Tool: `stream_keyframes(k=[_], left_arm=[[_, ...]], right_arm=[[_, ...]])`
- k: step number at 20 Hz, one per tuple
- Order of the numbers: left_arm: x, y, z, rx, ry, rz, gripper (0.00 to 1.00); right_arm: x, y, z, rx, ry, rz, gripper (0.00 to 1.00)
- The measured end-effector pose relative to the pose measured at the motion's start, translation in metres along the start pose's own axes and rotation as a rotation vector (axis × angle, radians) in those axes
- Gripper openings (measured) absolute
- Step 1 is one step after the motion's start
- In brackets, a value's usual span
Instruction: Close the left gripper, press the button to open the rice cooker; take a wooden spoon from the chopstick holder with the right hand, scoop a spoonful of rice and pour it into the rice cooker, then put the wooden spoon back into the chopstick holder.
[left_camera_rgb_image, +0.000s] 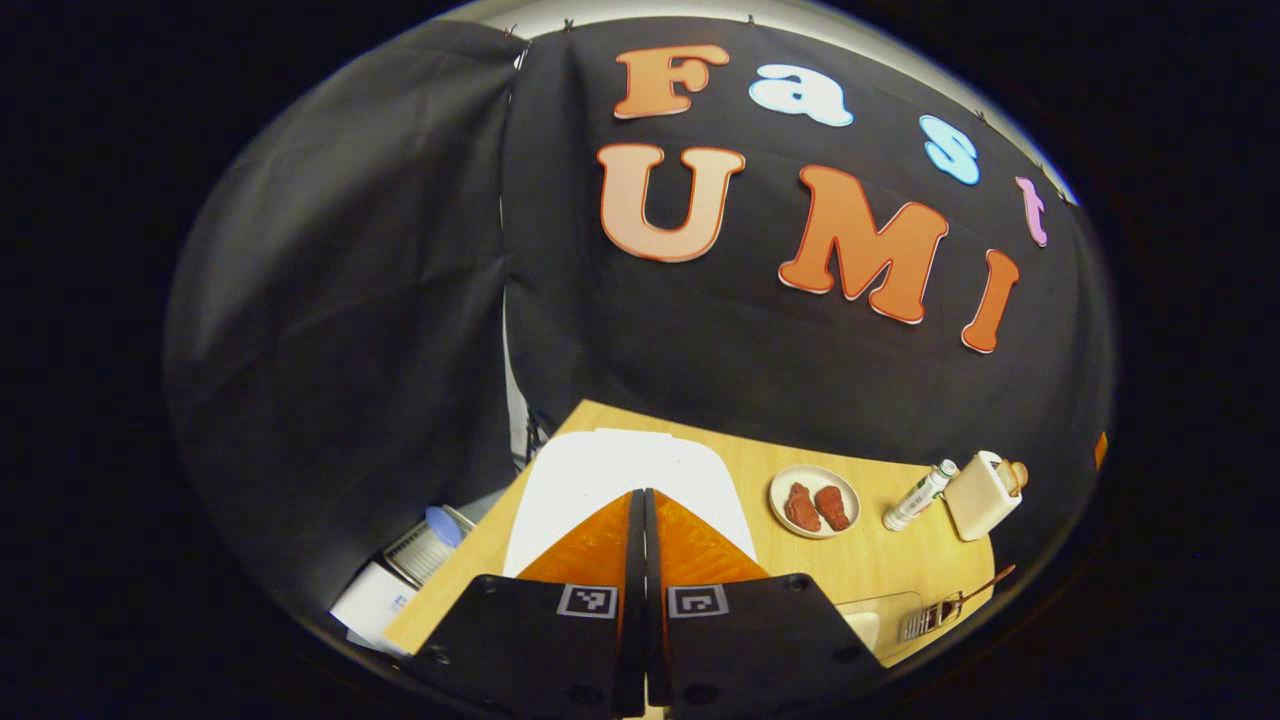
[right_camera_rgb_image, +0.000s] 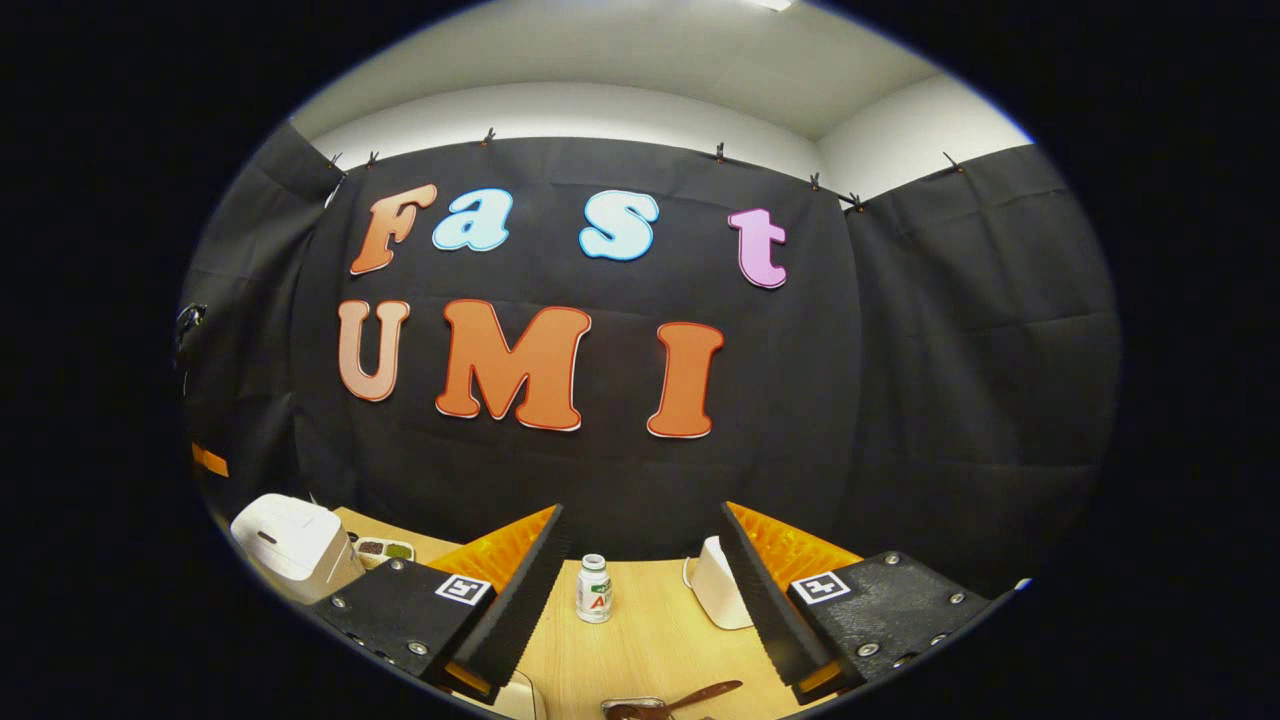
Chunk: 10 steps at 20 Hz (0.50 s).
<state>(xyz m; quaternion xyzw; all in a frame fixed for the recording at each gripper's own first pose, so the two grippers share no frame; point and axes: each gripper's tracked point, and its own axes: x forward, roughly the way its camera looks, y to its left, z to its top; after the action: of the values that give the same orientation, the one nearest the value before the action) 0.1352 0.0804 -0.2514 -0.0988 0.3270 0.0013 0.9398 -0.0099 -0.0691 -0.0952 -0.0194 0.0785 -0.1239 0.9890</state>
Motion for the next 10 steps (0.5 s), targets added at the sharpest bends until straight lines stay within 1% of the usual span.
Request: stream_keyframes(k=[1,4,6,8,10], left_arm=[[0.007,0.002,-0.01,-0.016,0.04,-0.005,0.05],[0.028,0.003,-0.033,-0.036,0.133,-0.03,0.05],[0.039,0.002,-0.045,-0.075,0.188,-0.051,0.05],[0.049,0.003,-0.059,-0.099,0.249,-0.053,0.05],[0.057,0.01,-0.073,-0.093,0.3,-0.04,0.05]], right_arm=[[-0.002,-0.003,-0.003,-0.002,0.01,-0.009,0.94],[-0.008,-0.013,-0.015,0.004,0.045,-0.036,0.94],[-0.014,-0.021,-0.024,0.006,0.065,-0.055,0.94],[-0.019,-0.027,-0.032,0.002,0.084,-0.073,0.93],[-0.025,-0.032,-0.04,-0.006,0.102,-0.089,0.94]])
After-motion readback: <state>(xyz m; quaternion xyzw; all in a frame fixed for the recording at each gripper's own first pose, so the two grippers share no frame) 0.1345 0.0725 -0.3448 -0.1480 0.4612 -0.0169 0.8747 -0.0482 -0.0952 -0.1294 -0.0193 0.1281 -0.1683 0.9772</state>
